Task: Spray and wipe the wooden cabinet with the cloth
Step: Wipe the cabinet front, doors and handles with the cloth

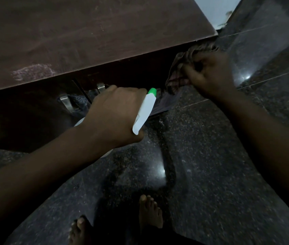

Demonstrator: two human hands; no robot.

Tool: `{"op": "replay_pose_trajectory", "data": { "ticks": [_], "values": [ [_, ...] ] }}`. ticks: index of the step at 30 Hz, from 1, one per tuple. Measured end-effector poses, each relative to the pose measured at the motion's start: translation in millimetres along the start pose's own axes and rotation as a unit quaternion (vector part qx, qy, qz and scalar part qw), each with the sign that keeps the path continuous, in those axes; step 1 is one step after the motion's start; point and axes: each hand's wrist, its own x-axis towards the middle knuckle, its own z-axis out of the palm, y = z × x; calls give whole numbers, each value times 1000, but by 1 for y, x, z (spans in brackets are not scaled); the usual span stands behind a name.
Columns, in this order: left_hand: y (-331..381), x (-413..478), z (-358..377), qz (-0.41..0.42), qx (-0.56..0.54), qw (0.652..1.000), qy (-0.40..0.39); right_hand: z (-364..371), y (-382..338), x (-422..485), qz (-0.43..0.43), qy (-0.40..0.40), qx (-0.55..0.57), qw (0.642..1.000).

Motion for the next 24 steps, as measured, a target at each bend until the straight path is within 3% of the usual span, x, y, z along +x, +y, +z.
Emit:
{"op": "replay_pose_trajectory", "data": {
  "ticks": [2,6,13,21,24],
  "values": [
    [1,2,2,-6,-4,1000,10,-6,1,4,-15,31,19,999],
    [3,4,11,-12,-17,1000,15,8,11,-10,9,1,36,999],
    [-1,4,38,-26,-14,1000,-11,46,34,-40,55,-160,-26,985],
    [-4,7,53,-20,-12,1000,-12,38,19,-26,25,-14,28,999],
    [-7,11,58,-26,-12,999,-16,46,20,-29,13,-19,26,999]
  ]
}}
